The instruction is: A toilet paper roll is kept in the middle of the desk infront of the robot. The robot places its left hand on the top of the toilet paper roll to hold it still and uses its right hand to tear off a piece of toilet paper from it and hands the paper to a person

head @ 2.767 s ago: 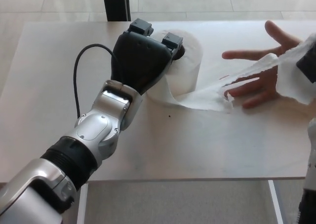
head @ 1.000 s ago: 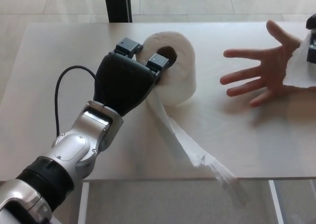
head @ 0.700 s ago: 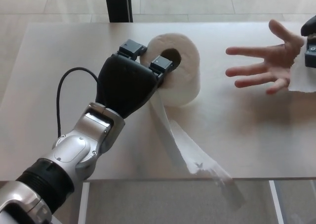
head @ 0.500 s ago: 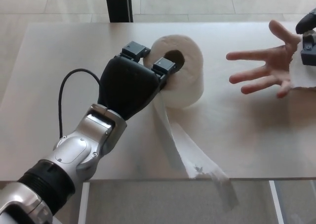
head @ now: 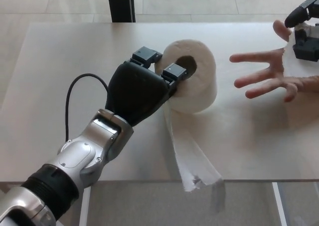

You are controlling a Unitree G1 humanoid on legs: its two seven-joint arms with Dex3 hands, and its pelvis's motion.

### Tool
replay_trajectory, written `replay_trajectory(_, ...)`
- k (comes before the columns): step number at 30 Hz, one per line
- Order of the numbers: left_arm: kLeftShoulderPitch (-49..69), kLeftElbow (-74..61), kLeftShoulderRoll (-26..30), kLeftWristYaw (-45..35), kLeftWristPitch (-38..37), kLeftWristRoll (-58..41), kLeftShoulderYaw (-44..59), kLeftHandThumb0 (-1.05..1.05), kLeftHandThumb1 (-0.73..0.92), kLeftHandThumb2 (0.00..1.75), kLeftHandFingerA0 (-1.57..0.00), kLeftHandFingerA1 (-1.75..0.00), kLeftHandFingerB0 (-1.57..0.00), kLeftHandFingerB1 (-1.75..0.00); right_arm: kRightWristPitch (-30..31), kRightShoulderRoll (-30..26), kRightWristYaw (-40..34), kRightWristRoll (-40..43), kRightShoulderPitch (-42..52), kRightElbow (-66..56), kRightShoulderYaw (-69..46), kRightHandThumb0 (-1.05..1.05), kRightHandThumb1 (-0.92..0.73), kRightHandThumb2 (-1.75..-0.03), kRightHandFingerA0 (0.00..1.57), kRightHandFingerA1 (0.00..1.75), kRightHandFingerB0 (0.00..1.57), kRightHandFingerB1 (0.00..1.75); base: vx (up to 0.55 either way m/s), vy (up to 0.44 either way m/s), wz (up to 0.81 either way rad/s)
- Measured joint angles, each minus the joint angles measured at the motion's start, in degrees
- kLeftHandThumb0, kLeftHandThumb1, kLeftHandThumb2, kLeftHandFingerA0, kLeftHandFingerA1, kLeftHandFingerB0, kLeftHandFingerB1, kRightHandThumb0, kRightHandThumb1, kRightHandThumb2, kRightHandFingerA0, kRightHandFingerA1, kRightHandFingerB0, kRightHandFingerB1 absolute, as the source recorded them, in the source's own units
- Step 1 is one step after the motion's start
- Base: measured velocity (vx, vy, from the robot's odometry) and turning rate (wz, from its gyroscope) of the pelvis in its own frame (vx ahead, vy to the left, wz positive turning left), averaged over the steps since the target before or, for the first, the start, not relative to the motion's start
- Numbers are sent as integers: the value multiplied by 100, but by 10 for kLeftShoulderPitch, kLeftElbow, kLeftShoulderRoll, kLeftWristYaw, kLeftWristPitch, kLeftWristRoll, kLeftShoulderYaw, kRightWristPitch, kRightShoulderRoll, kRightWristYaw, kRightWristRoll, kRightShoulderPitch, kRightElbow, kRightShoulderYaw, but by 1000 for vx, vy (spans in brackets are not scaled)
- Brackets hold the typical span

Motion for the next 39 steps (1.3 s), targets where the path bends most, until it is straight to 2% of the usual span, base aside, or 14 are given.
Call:
replay_trajectory(2,0,-12,1,-15,0,0,0,-102,63,92,0,-18,0,-1,-3,0,0,-2,2,2,0,-10,-58,-110,88,157,81,136,0,0,0)
replay_trajectory(8,-16,-67,32,-64,-1,1,13,-87,51,82,0,-22,0,0,-12,-3,0,-6,10,6,0,-14,-58,-104,87,137,87,99,0,0,0)
replay_trajectory(10,-27,-96,50,-79,-2,0,30,-69,69,79,0,0,0,0,-17,-4,1,-7,11,13,0,-11,-57,-102,86,137,89,82,0,0,0)
replay_trajectory(11,-36,-118,63,-89,-4,0,42,-63,68,75,0,0,0,0,-21,-5,2,-9,11,19,0,-14,-75,-75,88,118,74,59,0,0,0)
replay_trajectory(15,-71,-191,111,-115,-9,1,85,-67,72,74,0,0,0,-8,-22,-7,9,-10,14,32,-3,-24,-77,-62,84,84,58,45,0,0,0)
replay_trajectory(18,-88,-251,150,-137,-21,-1,121,-67,74,75,0,0,-6,-8,-21,-17,20,-18,15,42,5,-70,-62,-99,1,35,3,28,0,0,0)
replay_trajectory(20,-88,-283,169,-150,-33,-9,141,-68,73,78,0,-5,-2,-21,-11,-32,37,-31,15,40,34,-80,-66,-103,2,16,5,21,0,0,0)
replay_trajectory(21,-88,-295,176,-156,-39,-13,149,-70,70,75,0,0,-9,-16,-5,-38,45,-38,14,38,48,-81,-84,-69,0,3,0,23,0,0,0)
replay_trajectory(22,-88,-302,180,-158,-43,-15,154,-71,68,77,0,-1,-4,-14,-1,-43,51,-43,13,37,60,-104,-78,-110,0,6,0,6,0,0,0)
replay_trajectory(24,-82,-319,191,-165,-54,-20,166,-71,67,77,0,-1,-4,-16,11,-52,65,-57,10,31,86,-104,-76,-115,0,16,5,7,0,0,0)
replay_trajectory(33,11,-388,224,-200,-90,-50,210,-60,72,61,0,-14,-2,-38,73,-66,120,-108,1,9,158,-105,-83,-120,0,21,0,2,0,0,0)
replay_trajectory(37,63,-403,224,-204,-102,-63,230,-65,61,81,0,-17,-2,-34,98,-71,137,-126,1,2,171,-105,-83,-120,0,24,0,2,0,0,0)
replay_trajectory(38,75,-405,223,-204,-106,-66,237,-57,65,60,0,-12,-3,-37,105,-72,142,-131,1,1,173,-95,-92,-85,0,0,0,0,0,0,0)
replay_trajectory(39,84,-408,223,-205,-108,-67,243,-65,57,77,0,-15,-2,-29,111,-72,145,-134,1,0,175,-100,-92,-91,0,0,0,0,0,0,0)
